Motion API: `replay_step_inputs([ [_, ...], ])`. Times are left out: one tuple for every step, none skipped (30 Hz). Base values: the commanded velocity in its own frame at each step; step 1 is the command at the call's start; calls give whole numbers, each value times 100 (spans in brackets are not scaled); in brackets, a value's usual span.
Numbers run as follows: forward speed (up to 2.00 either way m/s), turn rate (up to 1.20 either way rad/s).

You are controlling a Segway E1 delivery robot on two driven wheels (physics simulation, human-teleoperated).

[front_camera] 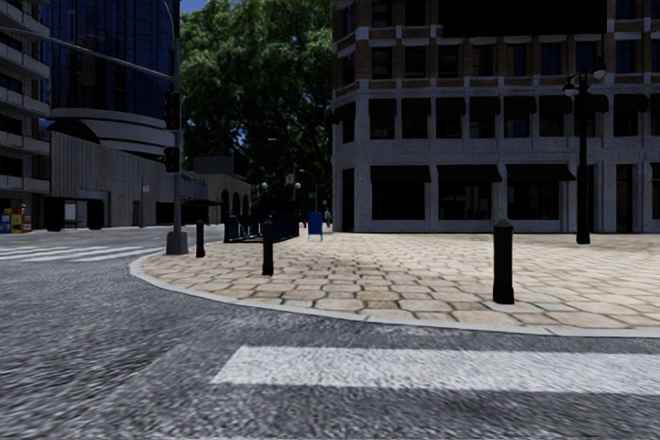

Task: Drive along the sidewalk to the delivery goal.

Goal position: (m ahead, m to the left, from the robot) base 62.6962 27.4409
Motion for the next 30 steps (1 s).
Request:
replay_step_inputs([
  [200, -28],
  [200, -20],
  [200, -18],
  [200, -11],
  [200, -11],
  [200, 0],
  [200, 0],
  [200, 0],
  [200, 0],
  [200, 0],
  [200, 0],
  [200, 0],
  [200, 0],
  [200, 0],
  [200, 0],
  [200, 0],
  [200, 0],
  [200, 0],
  [200, 0],
  [200, 0],
  [200, 0],
  [200, 0],
  [200, 0],
  [200, 0],
  [200, 0],
  [200, 0],
  [200, 0],
  [193, 0],
  [180, 0],
  [167, 0],
])
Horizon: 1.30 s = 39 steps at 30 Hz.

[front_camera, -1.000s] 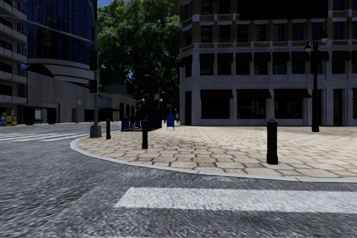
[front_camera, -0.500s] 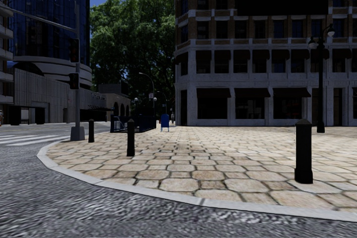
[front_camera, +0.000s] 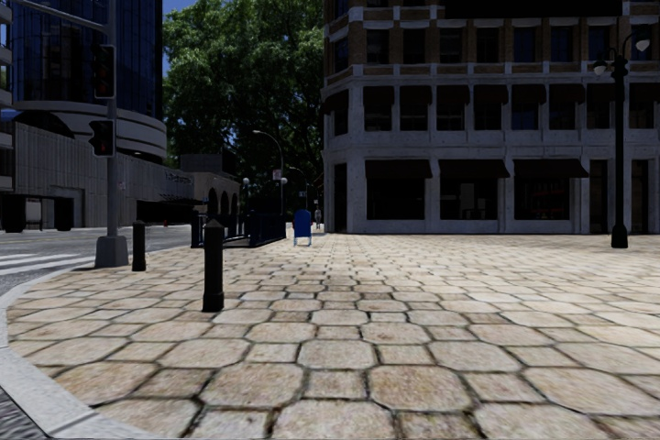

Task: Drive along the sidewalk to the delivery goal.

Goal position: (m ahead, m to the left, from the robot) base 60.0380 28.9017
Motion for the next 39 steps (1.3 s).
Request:
replay_step_inputs([
  [167, 0],
  [157, 0],
  [149, 0],
  [142, 0],
  [142, 0],
  [141, 0],
  [140, 0],
  [140, 0],
  [140, 0],
  [140, 0],
  [140, 0],
  [140, 0],
  [140, 0],
  [140, 0],
  [140, 0],
  [140, 0],
  [140, 0],
  [140, 0],
  [140, 0],
  [140, 0],
  [140, 0],
  [140, 0],
  [140, 0],
  [140, 0],
  [140, 0],
  [140, 0],
  [140, 0],
  [140, 0],
  [140, 0],
  [140, 0],
  [140, 0],
  [140, 0],
  [140, 0],
  [140, 0],
  [140, 0],
  [140, 0],
  [140, 0],
  [140, 0],
  [140, 0],
])
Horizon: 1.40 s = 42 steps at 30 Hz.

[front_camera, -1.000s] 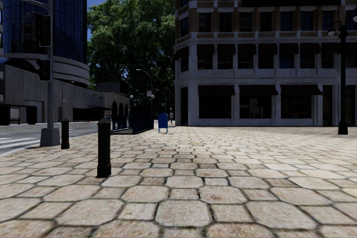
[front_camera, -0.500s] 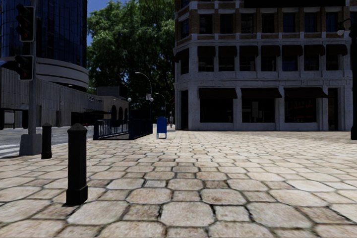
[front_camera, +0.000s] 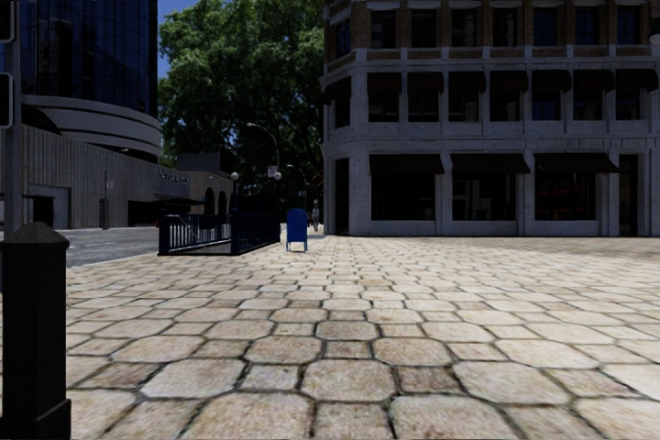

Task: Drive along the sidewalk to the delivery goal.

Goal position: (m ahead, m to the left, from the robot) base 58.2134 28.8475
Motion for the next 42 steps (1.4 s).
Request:
replay_step_inputs([
  [140, 0],
  [200, 0],
  [200, 0],
  [200, 0],
  [200, 0],
  [200, 0],
  [200, 0],
  [200, 0],
  [200, 0],
  [200, 0],
  [200, 0],
  [200, 0],
  [200, 0],
  [200, 0],
  [200, 0],
  [200, 0],
  [200, 0],
  [200, 0],
  [200, 7],
  [200, 7],
  [200, 20],
  [200, 34],
  [200, 46],
  [200, 46],
  [200, 53],
  [200, 55],
  [200, 55],
  [200, 55],
  [200, 55],
  [200, 59],
  [200, 61],
  [200, 61],
  [200, 62],
  [200, 62],
  [200, 62],
  [200, 62],
  [200, 62],
  [200, 62],
  [200, 62],
  [200, 62],
  [200, 62],
  [200, 62],
])
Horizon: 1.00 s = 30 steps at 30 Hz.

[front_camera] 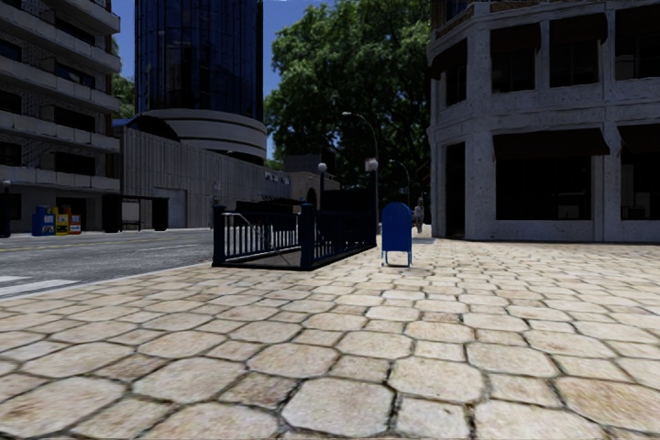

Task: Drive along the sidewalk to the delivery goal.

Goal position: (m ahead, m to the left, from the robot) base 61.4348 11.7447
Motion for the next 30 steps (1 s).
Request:
replay_step_inputs([
  [200, 62],
  [200, 62],
  [200, 62],
  [200, 62],
  [200, 62],
  [200, 62],
  [200, 62],
  [200, 62],
  [200, 62],
  [200, 62],
  [200, 62],
  [200, 62],
  [200, 63],
  [200, 63],
  [200, 65],
  [200, 66],
  [200, 66],
  [200, 66],
  [200, 66],
  [200, 66],
  [200, 66],
  [200, 66],
  [200, 66],
  [200, 68],
  [200, 68],
  [200, 69],
  [200, 69],
  [200, 69],
  [200, 69],
  [200, 69],
])
